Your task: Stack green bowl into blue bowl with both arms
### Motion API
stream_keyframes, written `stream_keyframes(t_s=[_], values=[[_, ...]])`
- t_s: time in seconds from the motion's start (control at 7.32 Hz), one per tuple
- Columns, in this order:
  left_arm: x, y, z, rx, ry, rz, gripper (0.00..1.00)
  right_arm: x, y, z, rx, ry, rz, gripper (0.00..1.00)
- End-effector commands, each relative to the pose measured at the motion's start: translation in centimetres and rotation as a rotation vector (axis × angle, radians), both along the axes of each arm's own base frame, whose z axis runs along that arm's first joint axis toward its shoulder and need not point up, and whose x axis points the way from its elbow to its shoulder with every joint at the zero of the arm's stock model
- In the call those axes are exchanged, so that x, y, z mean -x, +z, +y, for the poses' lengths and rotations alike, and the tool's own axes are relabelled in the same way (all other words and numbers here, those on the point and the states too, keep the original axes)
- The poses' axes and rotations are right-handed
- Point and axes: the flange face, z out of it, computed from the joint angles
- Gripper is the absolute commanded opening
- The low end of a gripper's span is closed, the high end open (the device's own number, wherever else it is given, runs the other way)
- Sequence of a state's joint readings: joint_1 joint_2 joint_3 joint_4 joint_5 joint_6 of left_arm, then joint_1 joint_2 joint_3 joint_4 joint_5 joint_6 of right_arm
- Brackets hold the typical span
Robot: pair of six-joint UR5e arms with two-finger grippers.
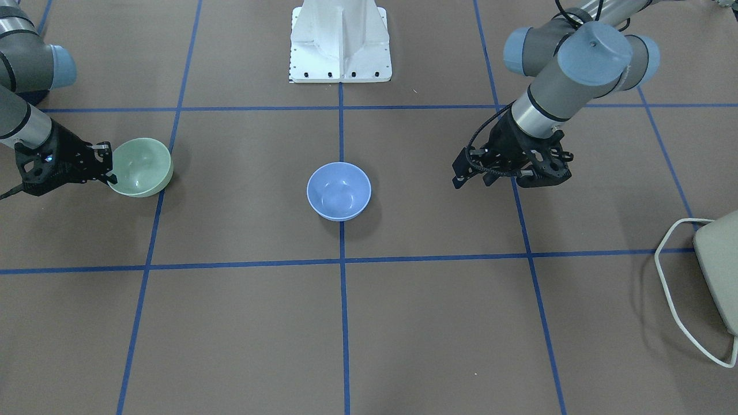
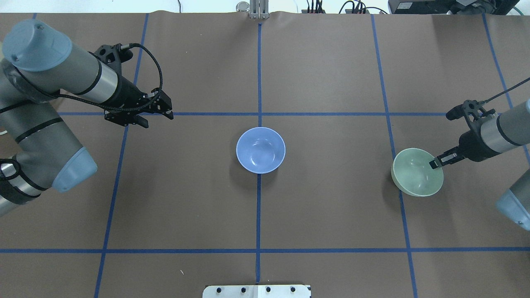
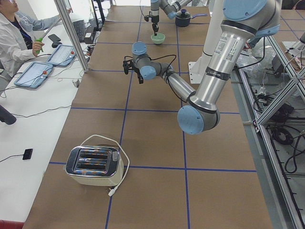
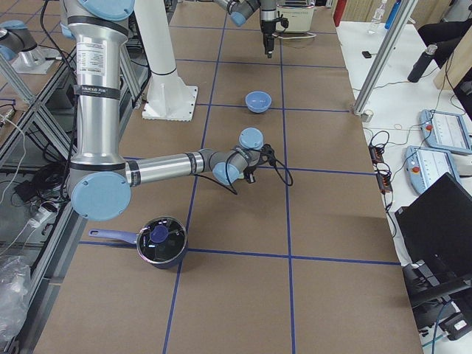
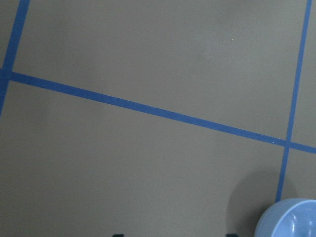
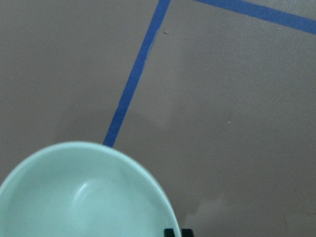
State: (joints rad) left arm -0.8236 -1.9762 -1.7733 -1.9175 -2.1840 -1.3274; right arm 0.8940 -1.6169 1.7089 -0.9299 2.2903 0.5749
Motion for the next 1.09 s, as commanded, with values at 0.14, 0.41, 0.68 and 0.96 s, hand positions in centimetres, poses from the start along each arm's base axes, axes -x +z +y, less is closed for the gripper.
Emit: stream_keyframes(t_s=[0.14,0.41,0.68,0.96], values=[[0.0,0.6,-0.1,0.003,-0.006,-0.012,0.75,0.4,-1.9,-0.6,-0.008,-0.021,-0.044,0.06],[0.5,1.9,0.2,-0.030,0.016,-0.029,0.75,0.6,-4.5,-2.3,-0.012,-0.012,-0.086,0.06],[1.3,2.7,-0.1,-0.030,0.011,-0.040,0.74,2.1,-8.5,-4.4,0.017,0.028,-0.115,0.06],[3.0,4.6,-0.1,-0.079,0.036,-0.065,0.74,3.7,-13.1,-6.5,0.036,0.036,-0.093,0.06]])
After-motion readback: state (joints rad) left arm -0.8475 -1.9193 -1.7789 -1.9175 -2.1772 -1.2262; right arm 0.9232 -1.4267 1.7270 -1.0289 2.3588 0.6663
